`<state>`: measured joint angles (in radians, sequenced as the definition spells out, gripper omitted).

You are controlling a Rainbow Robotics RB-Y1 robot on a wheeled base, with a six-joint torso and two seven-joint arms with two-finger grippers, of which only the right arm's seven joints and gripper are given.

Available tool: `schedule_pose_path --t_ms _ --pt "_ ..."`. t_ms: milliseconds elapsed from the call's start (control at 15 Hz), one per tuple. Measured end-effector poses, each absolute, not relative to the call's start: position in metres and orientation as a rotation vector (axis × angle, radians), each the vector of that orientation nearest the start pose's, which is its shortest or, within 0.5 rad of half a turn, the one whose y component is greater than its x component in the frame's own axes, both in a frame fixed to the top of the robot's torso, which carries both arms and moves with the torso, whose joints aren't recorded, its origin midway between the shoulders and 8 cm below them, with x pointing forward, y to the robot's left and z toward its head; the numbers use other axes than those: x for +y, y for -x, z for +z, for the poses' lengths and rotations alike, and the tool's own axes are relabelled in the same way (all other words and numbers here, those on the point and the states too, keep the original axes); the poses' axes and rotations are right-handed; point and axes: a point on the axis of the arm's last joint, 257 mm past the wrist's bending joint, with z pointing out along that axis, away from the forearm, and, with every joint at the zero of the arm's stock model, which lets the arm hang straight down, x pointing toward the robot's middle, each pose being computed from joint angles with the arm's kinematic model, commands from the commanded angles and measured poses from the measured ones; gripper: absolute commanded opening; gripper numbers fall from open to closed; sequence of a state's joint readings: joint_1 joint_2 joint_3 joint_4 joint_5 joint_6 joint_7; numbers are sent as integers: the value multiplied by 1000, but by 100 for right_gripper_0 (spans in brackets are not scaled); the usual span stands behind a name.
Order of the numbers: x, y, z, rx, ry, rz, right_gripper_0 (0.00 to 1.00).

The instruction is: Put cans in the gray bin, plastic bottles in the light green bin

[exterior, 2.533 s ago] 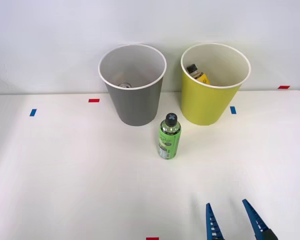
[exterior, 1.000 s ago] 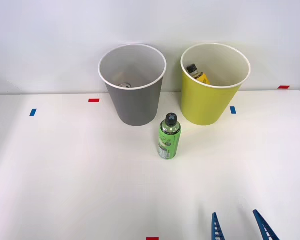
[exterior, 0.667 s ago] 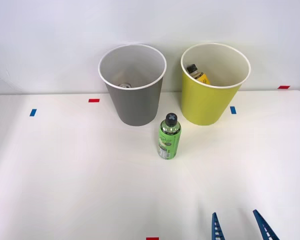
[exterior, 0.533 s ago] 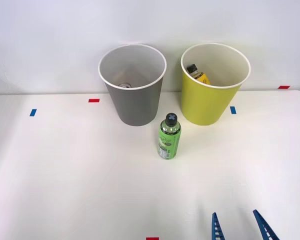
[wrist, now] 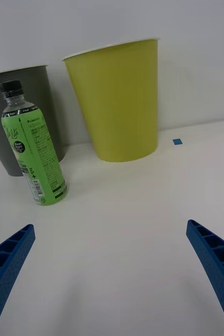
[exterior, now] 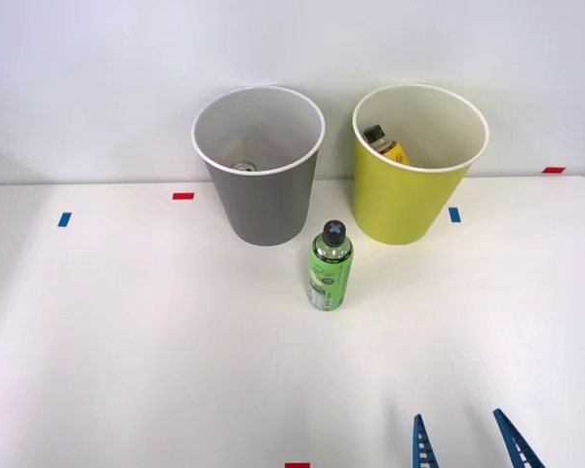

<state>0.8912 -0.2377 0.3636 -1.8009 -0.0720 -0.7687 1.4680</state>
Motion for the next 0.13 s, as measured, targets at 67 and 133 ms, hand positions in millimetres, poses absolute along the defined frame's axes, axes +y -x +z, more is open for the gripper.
schedule_pose_path --t_ms 67,133 --pt "-197 -241 -273 1472 -52 208 100" --pt "-197 -241 -273 1472 -52 208 100"
